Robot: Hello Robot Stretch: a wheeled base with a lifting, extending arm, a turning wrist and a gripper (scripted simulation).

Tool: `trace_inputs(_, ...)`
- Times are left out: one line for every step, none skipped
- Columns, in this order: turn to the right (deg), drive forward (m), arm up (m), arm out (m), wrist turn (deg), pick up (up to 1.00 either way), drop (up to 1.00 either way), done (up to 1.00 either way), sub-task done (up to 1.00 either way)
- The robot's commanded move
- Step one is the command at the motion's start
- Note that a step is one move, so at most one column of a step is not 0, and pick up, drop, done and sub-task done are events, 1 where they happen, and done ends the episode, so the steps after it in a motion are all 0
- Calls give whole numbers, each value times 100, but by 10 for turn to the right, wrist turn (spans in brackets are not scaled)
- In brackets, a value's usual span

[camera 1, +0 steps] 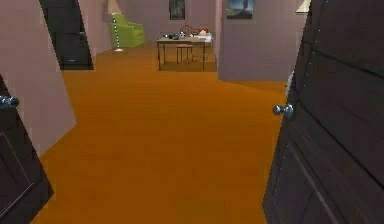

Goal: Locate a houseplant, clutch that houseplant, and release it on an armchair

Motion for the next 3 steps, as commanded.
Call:
trace_inputs(0,100,0,0,0,0,0,0,0)
trace_inputs(0,100,0,0,0,0,0,0,0)
trace_inputs(0,100,0,0,0,0,0,0,0)
